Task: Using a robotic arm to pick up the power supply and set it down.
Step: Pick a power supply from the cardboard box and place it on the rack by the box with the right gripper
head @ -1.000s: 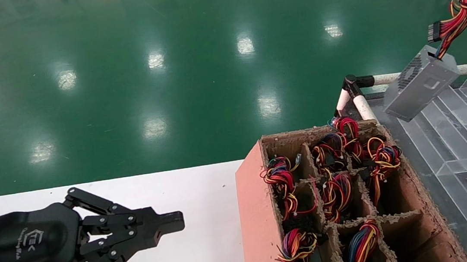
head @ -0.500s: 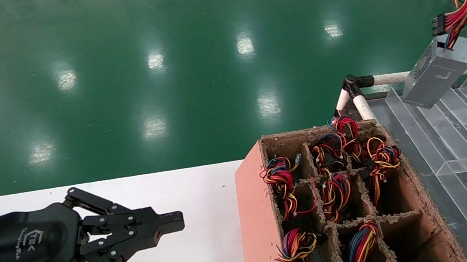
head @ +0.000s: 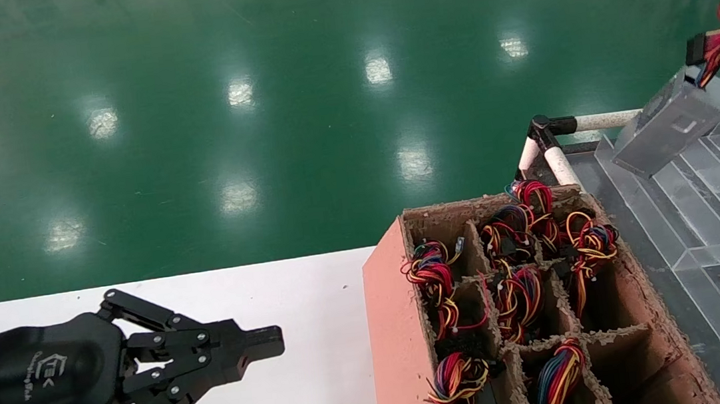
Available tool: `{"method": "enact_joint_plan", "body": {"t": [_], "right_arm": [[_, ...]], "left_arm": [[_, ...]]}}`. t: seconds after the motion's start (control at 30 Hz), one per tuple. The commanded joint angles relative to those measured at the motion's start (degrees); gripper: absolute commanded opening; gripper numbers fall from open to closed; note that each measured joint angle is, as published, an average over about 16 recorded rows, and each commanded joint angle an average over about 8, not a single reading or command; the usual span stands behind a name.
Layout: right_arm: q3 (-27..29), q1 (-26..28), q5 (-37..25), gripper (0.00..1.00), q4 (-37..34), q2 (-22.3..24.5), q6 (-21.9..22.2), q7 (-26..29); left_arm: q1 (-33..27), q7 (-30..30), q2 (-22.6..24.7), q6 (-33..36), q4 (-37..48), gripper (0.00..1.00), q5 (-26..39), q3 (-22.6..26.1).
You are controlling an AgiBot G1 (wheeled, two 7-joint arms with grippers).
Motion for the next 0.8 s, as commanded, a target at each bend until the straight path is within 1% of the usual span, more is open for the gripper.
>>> {"method": "enact_joint_plan", "body": {"t": [0.03, 0.23, 0.8], "right_arm": [[-0.30, -0.13, -0.44, 0.00, -0.53, -0.10, 0.51, 0.12], [-0.38, -0.50, -0.54, 0.00, -1.11, -0.75, 3.06, 0.66], [-1.15, 0.59, -1.64, 0.00, -0.14, -3.98, 10.08, -0.51]], "left_arm": [[0.00, 0.00, 0.00, 0.00, 0.00, 0.00, 0.00, 0.01], [-0.01, 0.01, -0.01, -0.01, 0.00, 0.00, -0.02, 0.03], [-0.02, 0.04, -0.03, -0.03, 0.00, 0.00, -0.05, 0.08]]}}
